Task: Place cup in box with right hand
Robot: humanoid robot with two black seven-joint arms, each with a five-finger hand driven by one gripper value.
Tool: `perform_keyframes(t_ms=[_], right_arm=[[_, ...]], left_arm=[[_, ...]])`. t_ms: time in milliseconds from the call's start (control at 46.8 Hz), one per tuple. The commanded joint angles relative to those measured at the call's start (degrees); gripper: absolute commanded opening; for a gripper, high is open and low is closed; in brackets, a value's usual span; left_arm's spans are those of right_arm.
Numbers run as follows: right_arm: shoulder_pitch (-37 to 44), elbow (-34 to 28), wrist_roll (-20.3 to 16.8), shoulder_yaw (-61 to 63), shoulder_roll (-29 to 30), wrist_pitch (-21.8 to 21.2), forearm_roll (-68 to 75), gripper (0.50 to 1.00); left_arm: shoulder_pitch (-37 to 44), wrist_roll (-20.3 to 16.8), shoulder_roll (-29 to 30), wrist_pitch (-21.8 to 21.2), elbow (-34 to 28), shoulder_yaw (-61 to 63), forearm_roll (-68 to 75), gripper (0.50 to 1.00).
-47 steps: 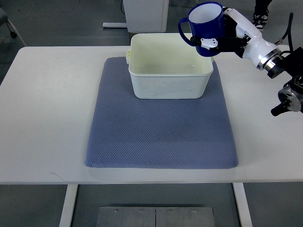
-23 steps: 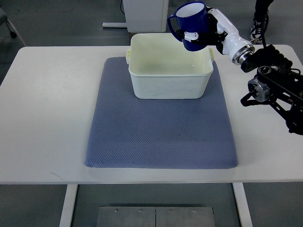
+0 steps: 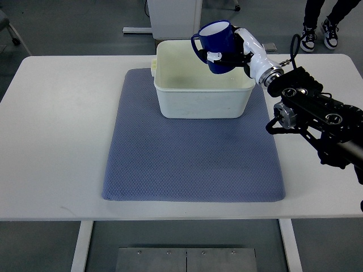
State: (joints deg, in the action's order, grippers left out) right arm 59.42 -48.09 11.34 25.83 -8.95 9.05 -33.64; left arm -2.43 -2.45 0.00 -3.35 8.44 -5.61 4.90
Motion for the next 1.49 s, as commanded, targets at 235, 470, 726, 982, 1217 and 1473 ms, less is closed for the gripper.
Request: perform_keyframes(t_ms=[235,470,726,982,1217,1473], right_arm=[[-0.1,1.9,0.3,-1.1,1.4,0.1,0.1,0.500],[0.0,1.9,0.5,-1.0,1.3,0.1,0.1,0.878],[-1.0,1.9,0.6,-1.0,1.4,0.1,0.1,0.993],[-0.9,1.7,0.7,-0.7,0.6,0.1,0.4,0.993],[-0.8,-0.2,0.6,2.1,-4.3,0.0,0.9,0.993],[-4.3,-1.6,-2.0,11.1,-8.4,-1.8,1.1,0.993]], left_arm=[[0.0,0.0,0.0,0.0,0.0,-0.1,0.0,1.000],[0.0,0.0,0.0,0.0,0.0,0.1,0.0,1.000],[0.0,0.0,0.0,0.0,0.0,0.1,-0.1,1.000],[0.1,0.0,0.0,0.0,0.0,0.1,0.0,1.000],[0.0,0.0,0.0,0.0,0.0,-0.1,0.0,1.000],[0.0,0.0,0.0,0.0,0.0,0.1,0.0,1.000]])
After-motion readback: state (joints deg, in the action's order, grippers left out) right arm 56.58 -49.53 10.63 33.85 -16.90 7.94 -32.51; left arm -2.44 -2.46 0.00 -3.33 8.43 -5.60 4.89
